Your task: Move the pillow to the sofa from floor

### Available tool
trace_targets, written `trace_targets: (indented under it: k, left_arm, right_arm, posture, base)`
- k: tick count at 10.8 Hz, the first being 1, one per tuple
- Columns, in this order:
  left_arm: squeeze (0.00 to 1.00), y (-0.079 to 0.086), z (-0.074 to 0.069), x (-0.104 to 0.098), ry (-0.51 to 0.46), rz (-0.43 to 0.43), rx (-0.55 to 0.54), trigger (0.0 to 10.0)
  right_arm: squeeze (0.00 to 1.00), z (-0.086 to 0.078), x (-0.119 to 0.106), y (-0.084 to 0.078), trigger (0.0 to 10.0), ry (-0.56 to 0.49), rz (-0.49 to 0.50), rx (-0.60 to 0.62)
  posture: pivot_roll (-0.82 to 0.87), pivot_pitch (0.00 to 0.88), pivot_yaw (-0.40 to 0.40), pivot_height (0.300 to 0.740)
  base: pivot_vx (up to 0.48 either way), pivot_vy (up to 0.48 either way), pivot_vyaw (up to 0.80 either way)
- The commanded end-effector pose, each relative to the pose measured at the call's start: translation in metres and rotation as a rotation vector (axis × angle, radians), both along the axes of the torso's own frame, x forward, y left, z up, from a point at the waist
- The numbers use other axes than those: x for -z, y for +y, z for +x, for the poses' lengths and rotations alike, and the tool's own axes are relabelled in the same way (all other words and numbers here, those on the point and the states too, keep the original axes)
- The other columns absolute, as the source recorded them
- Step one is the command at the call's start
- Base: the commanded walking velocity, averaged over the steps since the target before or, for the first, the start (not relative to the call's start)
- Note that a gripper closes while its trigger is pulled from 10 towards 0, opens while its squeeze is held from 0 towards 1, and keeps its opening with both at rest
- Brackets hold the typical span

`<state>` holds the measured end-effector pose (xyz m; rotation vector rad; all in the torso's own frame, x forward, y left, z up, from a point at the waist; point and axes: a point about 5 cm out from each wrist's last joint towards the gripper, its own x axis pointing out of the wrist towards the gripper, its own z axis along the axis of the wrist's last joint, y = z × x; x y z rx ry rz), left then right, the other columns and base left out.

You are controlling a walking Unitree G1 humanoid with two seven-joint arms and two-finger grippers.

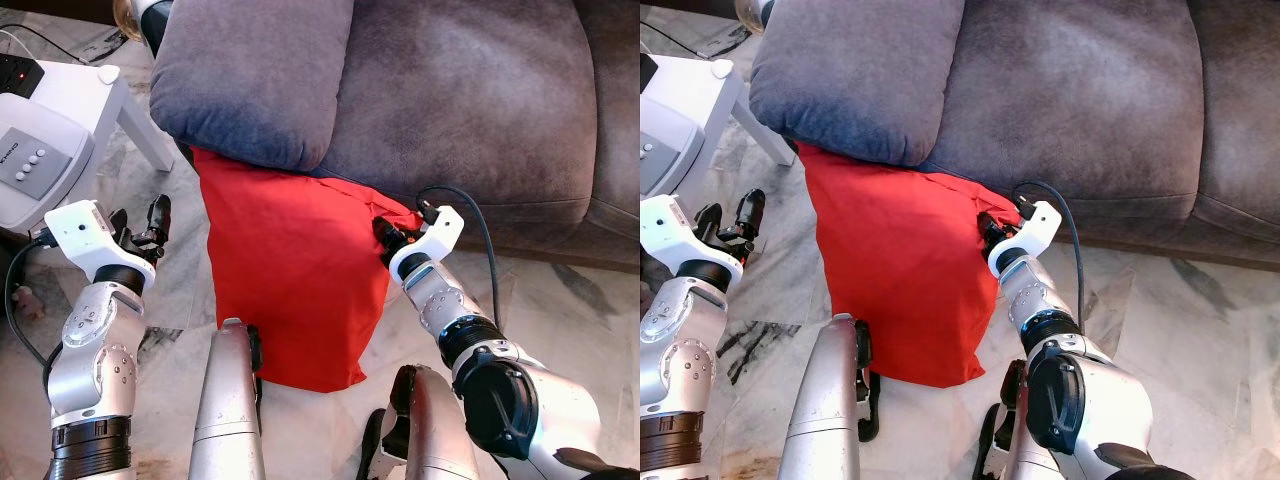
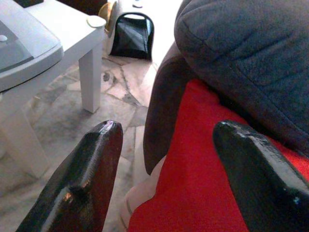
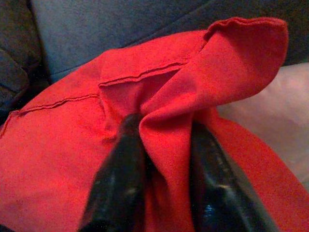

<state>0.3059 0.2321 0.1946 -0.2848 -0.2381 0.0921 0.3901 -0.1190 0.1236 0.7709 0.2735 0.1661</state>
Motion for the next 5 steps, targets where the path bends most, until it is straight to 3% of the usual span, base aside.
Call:
trace_targets:
  k: [1, 5]
  left_arm:
    - [0.0, 0.0014, -0.0029, 0.0097, 0.039, 0.0, -0.009, 10.0]
    - [0.0, -0.0003, 0.0001, 0.0123, 0.041, -0.018, -0.012, 10.0]
  right_arm:
    - [0.0, -0.0082, 0.0171, 0.0048, 0.0, 0.061, 0.009, -0.015]
    - [0.0, -0.0086, 0.0174, 0.0062, 0.0, 0.054, 0.002, -0.017]
  posture:
    - [0.26, 0.474, -0.027, 0.591]
    - [0.26, 0.458, -0.03, 0.591]
  base:
    - [0.0, 0.0, 0.0]
    - [0.0, 0.0, 0.0]
